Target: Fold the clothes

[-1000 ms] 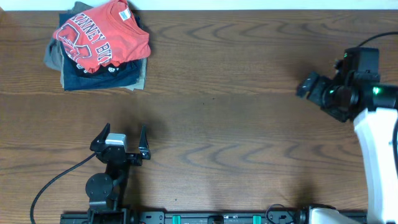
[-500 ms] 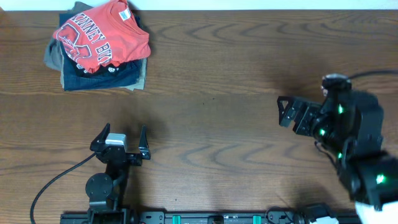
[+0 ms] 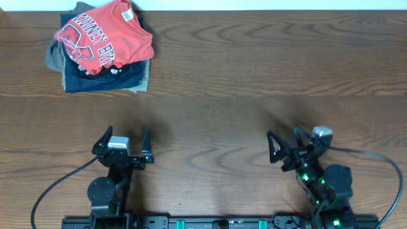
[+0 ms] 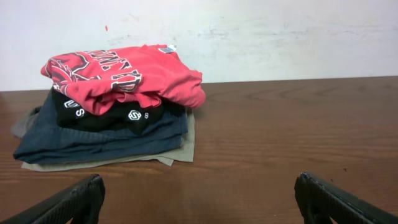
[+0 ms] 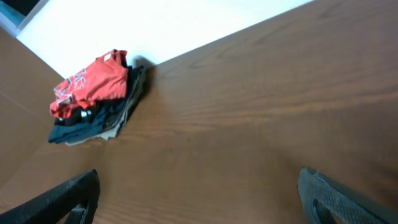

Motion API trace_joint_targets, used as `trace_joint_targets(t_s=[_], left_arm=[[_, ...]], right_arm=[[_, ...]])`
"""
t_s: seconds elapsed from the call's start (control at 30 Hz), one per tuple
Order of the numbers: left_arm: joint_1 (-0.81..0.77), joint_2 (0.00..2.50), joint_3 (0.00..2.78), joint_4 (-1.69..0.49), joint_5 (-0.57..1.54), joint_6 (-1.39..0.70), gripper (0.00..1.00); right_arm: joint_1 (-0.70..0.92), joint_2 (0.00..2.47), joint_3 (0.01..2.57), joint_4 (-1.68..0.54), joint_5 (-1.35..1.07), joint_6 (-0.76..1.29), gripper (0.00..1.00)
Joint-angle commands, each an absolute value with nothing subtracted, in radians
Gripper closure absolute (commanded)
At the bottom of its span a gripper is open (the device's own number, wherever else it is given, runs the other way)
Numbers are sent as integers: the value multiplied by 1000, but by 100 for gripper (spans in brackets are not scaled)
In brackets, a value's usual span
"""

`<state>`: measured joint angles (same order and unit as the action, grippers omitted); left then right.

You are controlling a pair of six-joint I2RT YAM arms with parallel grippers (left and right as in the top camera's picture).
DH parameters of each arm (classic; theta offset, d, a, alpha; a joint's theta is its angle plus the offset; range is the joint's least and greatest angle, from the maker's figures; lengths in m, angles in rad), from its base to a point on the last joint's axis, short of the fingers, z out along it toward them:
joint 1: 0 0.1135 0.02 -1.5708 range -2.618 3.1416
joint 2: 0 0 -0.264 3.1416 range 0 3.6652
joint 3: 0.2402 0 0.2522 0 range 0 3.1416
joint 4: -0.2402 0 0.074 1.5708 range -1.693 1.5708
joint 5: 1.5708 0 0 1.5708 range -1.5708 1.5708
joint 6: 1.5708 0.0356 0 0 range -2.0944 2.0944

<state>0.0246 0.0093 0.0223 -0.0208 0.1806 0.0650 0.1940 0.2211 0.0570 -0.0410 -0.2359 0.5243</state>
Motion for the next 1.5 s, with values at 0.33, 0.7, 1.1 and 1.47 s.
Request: trace_joint_targets(t_s=[0.33, 0.7, 1.1, 1.47], left_arm=[[29, 4, 4, -51, 194, 78, 2], [29, 4, 4, -51, 194, 78, 2], [29, 4, 4, -51, 194, 78, 2], [29, 4, 4, -51, 194, 78, 2]], right_arm=[[138, 14, 6, -56, -213, 183, 1], [26, 5, 6, -63, -183, -22, 1], [-46, 5, 6, -60, -184, -47, 1], [-46, 5, 6, -60, -184, -47, 1]])
